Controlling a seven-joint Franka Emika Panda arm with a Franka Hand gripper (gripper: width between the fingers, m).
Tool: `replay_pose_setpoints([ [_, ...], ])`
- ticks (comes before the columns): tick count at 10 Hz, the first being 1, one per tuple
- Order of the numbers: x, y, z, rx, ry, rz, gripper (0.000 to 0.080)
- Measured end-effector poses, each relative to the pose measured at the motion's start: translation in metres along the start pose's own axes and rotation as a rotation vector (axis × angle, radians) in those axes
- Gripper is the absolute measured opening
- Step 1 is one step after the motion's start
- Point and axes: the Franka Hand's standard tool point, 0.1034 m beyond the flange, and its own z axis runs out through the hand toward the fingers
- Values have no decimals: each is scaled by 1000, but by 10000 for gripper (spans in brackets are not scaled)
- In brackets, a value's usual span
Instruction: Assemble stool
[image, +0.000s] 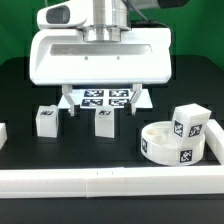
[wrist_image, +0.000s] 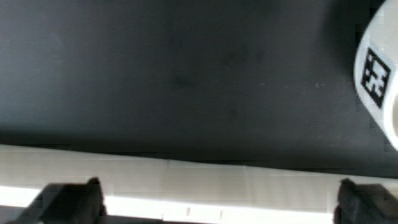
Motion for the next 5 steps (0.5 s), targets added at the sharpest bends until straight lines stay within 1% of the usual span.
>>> replay_pose_setpoints([
  [2,-3,-4,2,19,-28,16,649],
  [3,-6,-8,4,42,-63,32,649],
  [4,-16,-12,6,74,-134,80,649],
  [5,-22,-13,7,87,-190,118,649],
])
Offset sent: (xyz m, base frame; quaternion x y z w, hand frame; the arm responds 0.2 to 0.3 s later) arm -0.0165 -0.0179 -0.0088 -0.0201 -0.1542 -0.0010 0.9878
